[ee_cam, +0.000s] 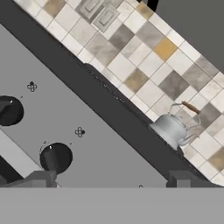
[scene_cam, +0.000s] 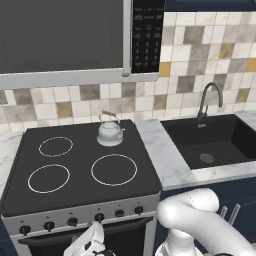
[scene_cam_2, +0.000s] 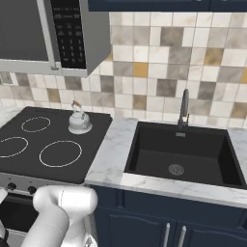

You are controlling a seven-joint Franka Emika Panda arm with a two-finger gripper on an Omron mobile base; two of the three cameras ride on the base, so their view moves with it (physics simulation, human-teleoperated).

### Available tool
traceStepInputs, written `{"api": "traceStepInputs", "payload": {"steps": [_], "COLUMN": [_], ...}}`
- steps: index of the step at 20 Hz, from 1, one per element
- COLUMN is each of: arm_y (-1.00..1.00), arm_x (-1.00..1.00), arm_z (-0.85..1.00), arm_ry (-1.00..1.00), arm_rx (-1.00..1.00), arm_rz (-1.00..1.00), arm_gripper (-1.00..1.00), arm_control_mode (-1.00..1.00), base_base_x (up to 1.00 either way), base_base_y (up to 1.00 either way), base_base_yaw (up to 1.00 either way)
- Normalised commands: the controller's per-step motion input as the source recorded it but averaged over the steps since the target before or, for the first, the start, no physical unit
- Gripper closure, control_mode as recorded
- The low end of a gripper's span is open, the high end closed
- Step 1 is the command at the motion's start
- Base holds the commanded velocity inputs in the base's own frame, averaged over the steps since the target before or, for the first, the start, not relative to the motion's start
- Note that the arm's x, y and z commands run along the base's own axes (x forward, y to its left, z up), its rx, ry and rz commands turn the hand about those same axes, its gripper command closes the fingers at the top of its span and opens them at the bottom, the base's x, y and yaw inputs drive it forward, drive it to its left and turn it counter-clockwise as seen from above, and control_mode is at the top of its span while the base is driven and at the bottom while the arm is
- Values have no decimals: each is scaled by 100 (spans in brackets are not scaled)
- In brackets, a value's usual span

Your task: The kettle is done boiling. Turn off the stove, then wait for 300 timesteps before moving the kettle to the dining table.

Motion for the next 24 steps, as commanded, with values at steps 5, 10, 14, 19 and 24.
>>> {"api": "traceStepInputs", "payload": {"steps": [5, 10, 14, 19, 24], "arm_y": [3, 4, 7, 17, 26], "arm_x": [18, 30, 31, 23, 8], "arm_z": [-16, -12, -17, -25, -28], "arm_ry": [-4, -3, -1, -1, -4], "arm_rx": [0, 0, 0, 0, 0], "arm_rz": [1, 0, 2, 3, 6], "arm_gripper": [-100, -100, -100, -100, -100], "arm_control_mode": [-100, -100, -100, -100, -100], "base_base_x": [0, 0, 0, 0, 0], "base_base_y": [0, 0, 0, 0, 0], "base_base_yaw": [0, 0, 0, 0, 0]}}
